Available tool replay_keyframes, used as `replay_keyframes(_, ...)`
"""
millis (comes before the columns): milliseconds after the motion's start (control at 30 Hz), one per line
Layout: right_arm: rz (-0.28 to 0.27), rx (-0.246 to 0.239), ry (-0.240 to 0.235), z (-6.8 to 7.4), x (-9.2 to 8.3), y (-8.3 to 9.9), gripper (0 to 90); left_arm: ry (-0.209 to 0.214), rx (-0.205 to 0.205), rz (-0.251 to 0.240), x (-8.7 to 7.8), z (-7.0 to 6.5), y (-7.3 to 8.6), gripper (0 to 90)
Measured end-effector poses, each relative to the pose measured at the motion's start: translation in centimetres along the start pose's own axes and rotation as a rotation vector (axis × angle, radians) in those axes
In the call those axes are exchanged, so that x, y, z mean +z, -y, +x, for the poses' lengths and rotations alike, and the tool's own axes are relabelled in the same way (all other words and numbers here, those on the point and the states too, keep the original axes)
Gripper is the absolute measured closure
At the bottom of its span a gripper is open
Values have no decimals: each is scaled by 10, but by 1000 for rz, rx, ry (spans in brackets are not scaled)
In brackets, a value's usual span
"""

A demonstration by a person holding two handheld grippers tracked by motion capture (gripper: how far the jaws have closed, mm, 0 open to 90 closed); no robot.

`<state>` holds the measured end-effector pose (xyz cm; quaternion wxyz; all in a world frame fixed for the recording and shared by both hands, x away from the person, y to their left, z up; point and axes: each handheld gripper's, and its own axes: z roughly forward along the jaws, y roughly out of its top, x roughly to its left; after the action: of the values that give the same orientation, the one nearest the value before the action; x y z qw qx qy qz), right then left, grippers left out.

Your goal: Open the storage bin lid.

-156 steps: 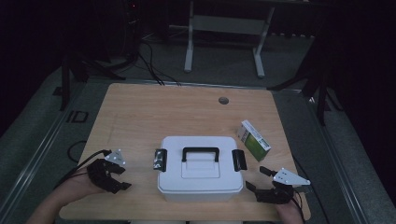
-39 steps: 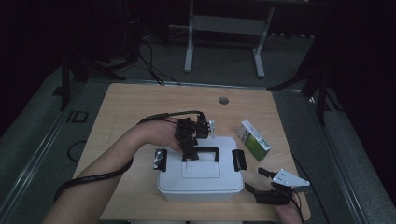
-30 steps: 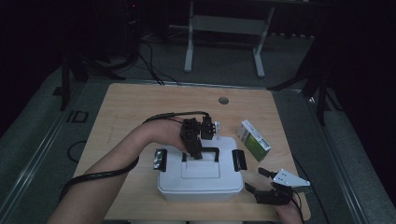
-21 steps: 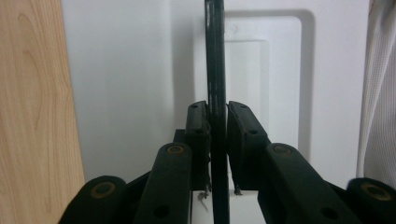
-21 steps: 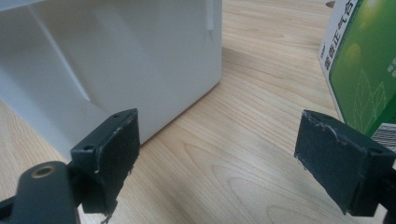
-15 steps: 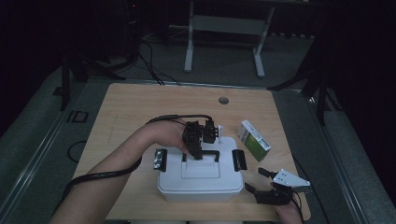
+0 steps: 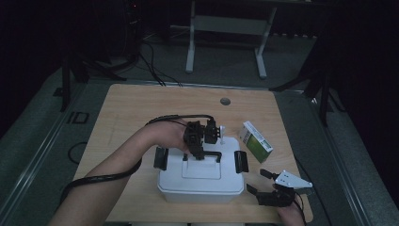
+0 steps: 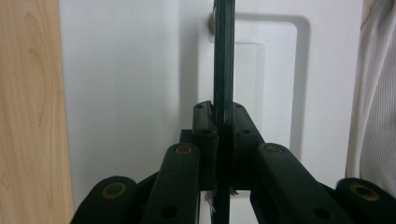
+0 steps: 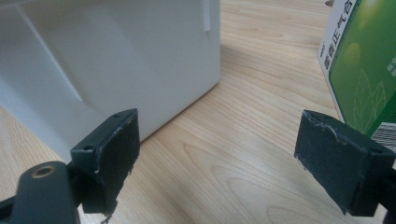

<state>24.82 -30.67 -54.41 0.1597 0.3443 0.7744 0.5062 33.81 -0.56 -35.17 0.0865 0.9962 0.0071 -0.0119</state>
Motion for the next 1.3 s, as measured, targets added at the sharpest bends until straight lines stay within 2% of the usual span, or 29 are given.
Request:
replay_keyframes(100, 1, 0, 0, 0, 0, 0, 136, 0, 0, 0, -2, 0, 0, 844)
replay_keyframes(133, 0, 0, 0, 0, 0, 0, 136, 4, -3, -12, -8, 0, 1, 844)
replay_keyframes(367, 2, 1, 1, 0, 0, 0, 136, -5, -13, -38, -26, 0, 4, 844)
replay_keyframes(500, 1, 3, 0, 0, 0, 0, 136, -21, -11, -40, -34, -2, 6, 845)
replay_keyframes(667, 2, -2, 0, 0, 1, 0, 137, -19, -24, -46, -40, -2, 12, 844)
replay_keyframes(900, 3, 3, -2, 0, 1, 0, 136, -26, -39, -70, -53, -3, 28, 844)
replay_keyframes(1033, 3, 4, -1, 0, 1, 0, 137, -29, -63, -76, -57, -3, 37, 844)
replay_keyframes(1100, 4, 4, 0, 0, 1, 0, 137, -29, -63, -76, -57, -3, 37, 844)
replay_keyframes(1300, 7, 3, 2, 0, 1, 0, 136, -38, -97, -78, -63, -4, 58, 844)
